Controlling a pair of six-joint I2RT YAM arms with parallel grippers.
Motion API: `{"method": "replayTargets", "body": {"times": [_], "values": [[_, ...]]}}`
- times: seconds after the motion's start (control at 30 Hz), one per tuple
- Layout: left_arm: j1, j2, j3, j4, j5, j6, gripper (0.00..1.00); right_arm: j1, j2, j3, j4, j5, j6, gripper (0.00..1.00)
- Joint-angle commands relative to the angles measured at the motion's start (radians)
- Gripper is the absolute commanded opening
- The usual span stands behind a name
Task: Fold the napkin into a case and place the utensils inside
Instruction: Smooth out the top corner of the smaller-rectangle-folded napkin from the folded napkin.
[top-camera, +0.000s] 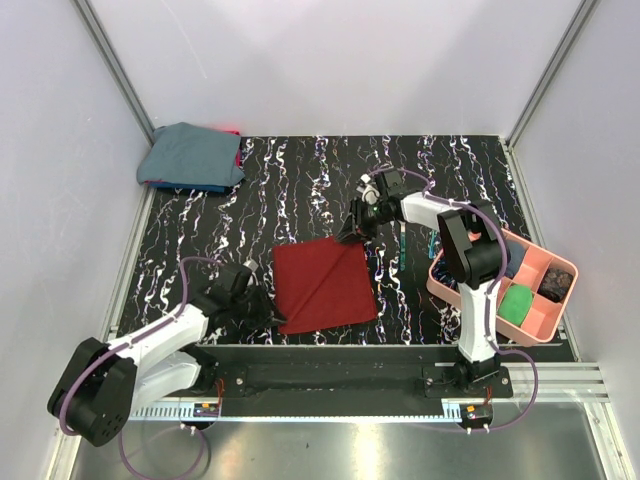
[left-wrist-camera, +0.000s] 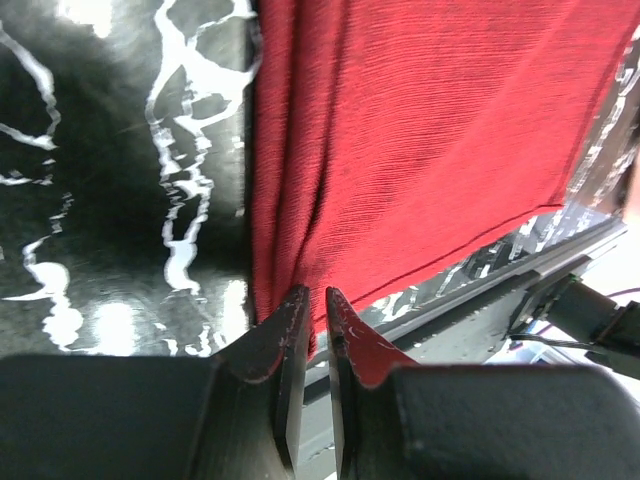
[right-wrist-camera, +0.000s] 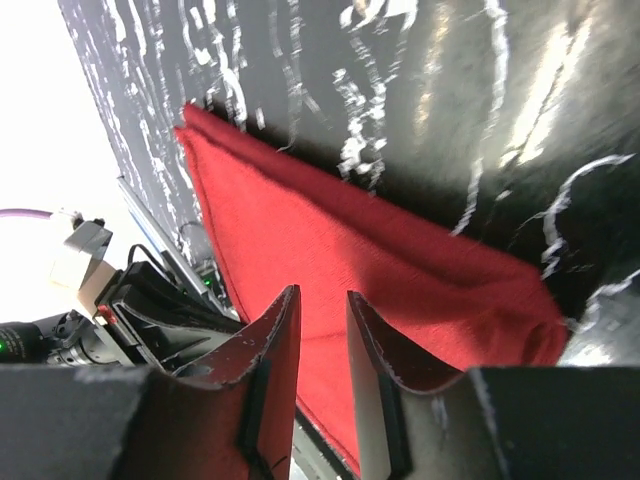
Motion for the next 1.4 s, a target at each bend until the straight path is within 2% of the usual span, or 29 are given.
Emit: {"method": "replayTargets", "body": {"times": [0.0,0.27,0.47,0.57,0.77,0.87,0.93,1.0,1.13,1.37], "values": [[-0.002,-0.018,-0.038,0.037,-0.028,0.001,0.17,-0.037,0.056,0.018,0.060,-0.040,-0.029,0.33],[-0.002,-0.023,-0.096,0.025,-0.079,-0.005,0.15,-0.103,0.134,0.070,0.074,-0.057,-0.048,0.33],[-0.002,-0.049,-0.061,-0.010,-0.065,0.017,0.13,-0.135,0.121,0.108,0.040,-0.052,-0.052,0.34],[-0.002,-0.093,-0.001,-0.056,-0.047,0.040,0.19,-0.135,0.087,0.133,-0.007,-0.043,-0.061,0.34],[0.004,-0.133,0.138,-0.150,-0.039,0.060,0.35,-0.135,-0.016,0.181,-0.173,0.092,-0.131,0.40],[0.013,-0.112,0.187,-0.147,-0.037,0.071,0.38,-0.134,-0.083,0.168,-0.225,0.147,-0.150,0.44],[0.013,-0.089,0.200,-0.135,-0.036,0.082,0.37,-0.129,-0.129,0.148,-0.238,0.155,-0.151,0.45],[0.016,-0.051,0.192,-0.081,0.004,0.080,0.28,-0.106,-0.148,0.115,-0.228,0.142,-0.140,0.45],[0.013,0.011,0.110,0.074,0.119,0.030,0.17,-0.023,-0.154,0.059,-0.166,0.089,-0.097,0.44],[0.011,-0.086,-0.016,0.102,0.122,-0.002,0.14,0.162,-0.126,-0.088,0.100,-0.085,0.066,0.40]]}}
